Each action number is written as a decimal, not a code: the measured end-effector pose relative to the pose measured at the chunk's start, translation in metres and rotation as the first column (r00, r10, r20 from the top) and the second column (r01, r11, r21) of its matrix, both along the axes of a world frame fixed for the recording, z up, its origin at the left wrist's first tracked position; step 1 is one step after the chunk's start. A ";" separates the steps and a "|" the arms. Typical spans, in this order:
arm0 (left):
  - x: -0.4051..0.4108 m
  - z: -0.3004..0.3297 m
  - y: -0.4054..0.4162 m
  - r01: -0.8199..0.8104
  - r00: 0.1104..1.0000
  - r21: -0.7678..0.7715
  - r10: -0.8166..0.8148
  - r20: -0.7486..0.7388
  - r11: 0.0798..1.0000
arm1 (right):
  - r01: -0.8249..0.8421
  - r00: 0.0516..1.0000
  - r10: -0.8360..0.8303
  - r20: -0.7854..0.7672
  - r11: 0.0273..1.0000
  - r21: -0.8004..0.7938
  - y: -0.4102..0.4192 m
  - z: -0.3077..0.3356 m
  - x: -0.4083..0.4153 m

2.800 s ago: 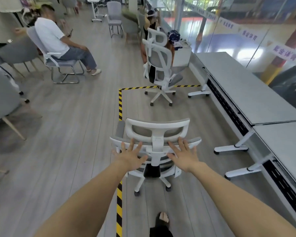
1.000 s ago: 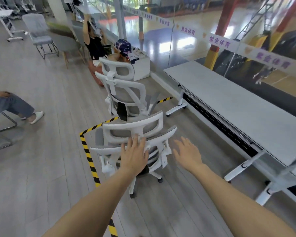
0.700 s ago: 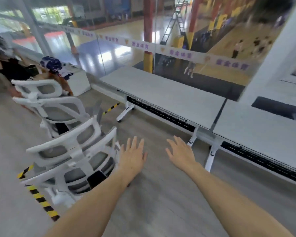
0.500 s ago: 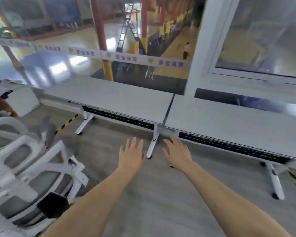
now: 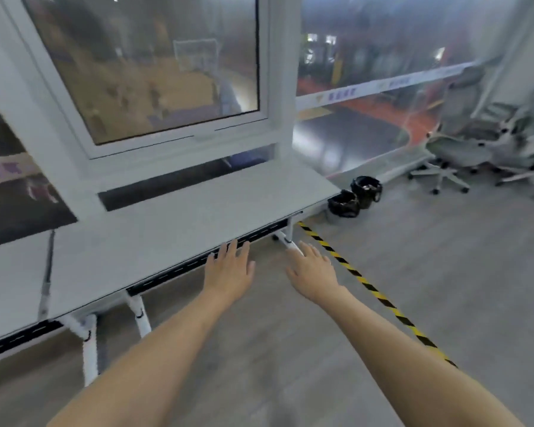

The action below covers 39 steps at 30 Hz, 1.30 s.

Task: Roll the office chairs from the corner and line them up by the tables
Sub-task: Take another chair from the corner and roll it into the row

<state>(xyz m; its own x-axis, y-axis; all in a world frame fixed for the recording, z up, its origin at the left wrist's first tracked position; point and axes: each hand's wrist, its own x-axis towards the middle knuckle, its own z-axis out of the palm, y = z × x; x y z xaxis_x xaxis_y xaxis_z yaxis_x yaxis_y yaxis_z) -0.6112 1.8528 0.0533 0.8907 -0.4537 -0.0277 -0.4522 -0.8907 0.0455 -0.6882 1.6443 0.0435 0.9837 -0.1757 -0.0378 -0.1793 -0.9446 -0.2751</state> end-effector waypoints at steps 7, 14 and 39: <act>0.053 0.011 -0.251 0.338 0.941 -0.024 -0.337 0.021 0.941 | 0.374 0.927 -0.374 0.034 0.927 0.010 -0.213 0.003 -0.015; 0.113 0.024 -0.487 0.557 0.830 -0.068 -0.557 0.027 0.828 | 0.609 0.791 -0.609 0.055 0.793 0.018 -0.410 0.026 0.000; 0.267 0.033 -1.193 0.722 0.689 -0.110 -0.724 0.033 0.683 | 0.797 0.590 -0.803 0.081 0.596 0.096 -1.073 0.025 0.124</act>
<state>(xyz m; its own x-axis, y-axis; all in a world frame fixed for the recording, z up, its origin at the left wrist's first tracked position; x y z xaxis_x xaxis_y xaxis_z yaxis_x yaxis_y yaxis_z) -0.3438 0.6601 0.0860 0.2849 -0.9572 0.0516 -0.9524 -0.2766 0.1286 -0.5641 0.5709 0.0686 0.4453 -0.8950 0.0252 -0.8247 -0.4209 -0.3777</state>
